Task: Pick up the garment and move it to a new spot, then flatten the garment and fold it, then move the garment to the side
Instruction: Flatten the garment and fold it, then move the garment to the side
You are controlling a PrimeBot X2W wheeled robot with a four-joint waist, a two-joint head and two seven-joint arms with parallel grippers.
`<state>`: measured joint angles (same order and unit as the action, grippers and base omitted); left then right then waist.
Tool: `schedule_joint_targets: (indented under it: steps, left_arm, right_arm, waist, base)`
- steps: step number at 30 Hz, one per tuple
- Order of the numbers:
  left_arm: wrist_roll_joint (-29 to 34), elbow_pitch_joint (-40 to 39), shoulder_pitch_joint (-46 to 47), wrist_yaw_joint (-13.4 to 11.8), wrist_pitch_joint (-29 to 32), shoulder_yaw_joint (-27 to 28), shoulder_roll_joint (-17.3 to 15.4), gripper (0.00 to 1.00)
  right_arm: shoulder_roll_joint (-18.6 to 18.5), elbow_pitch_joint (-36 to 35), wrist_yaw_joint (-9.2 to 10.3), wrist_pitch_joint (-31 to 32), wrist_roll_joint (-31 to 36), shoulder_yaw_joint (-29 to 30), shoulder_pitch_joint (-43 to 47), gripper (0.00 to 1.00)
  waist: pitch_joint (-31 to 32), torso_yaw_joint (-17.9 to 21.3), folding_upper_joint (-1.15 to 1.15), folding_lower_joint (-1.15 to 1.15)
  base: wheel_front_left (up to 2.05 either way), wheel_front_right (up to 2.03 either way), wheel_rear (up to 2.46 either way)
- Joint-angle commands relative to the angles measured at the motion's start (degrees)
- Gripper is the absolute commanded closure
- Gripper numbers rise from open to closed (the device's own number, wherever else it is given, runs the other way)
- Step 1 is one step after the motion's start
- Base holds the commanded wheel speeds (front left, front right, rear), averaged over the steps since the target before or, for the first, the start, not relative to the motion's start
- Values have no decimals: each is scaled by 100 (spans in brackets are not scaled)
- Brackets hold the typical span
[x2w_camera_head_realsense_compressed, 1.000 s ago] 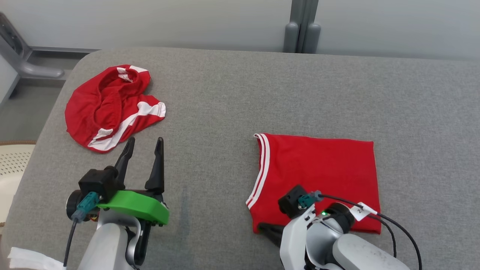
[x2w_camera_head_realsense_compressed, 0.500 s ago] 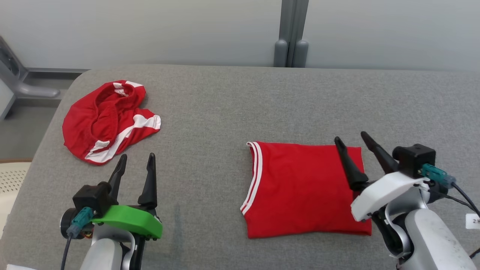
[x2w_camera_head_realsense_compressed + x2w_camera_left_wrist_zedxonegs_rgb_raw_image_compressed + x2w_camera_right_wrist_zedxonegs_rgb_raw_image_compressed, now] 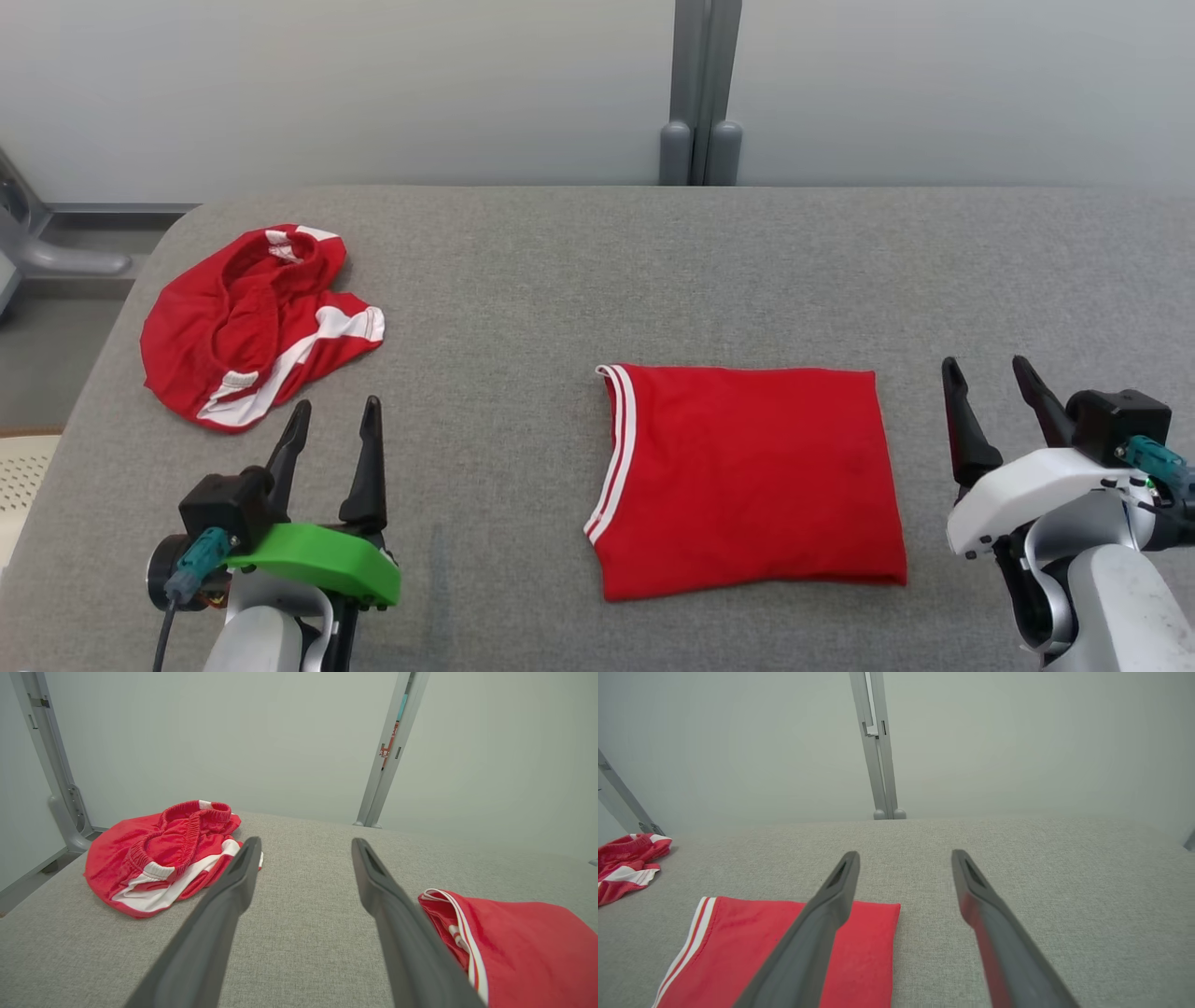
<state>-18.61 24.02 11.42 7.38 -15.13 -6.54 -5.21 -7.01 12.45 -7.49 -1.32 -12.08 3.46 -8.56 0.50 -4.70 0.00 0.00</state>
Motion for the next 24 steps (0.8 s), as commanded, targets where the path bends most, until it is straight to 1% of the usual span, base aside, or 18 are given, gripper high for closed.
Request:
schedule_joint_targets:
  steps: [1, 13, 24]
  left_arm:
    - [-13, 2, -73, 13, 1, 31, -6, 0]
    - [-18, 246, -70, 13, 1, 214, 39, 0]
    - [20, 231, -49, 13, 1, 228, 82, 0]
  right_arm:
    - [7, 50, 0, -49, 60, 8, -2, 0]
    - [104, 196, 0, -79, 89, 13, -14, 0]
    - [117, 227, 0, 33, 24, -20, 23, 0]
  waist:
    - [9, 20, 0, 0]
    - [34, 93, 0, 0]
    - [26, 70, 0, 0]
  base:
    - [0, 0, 0]
    - [0, 0, 0]
    - [0, 0, 0]
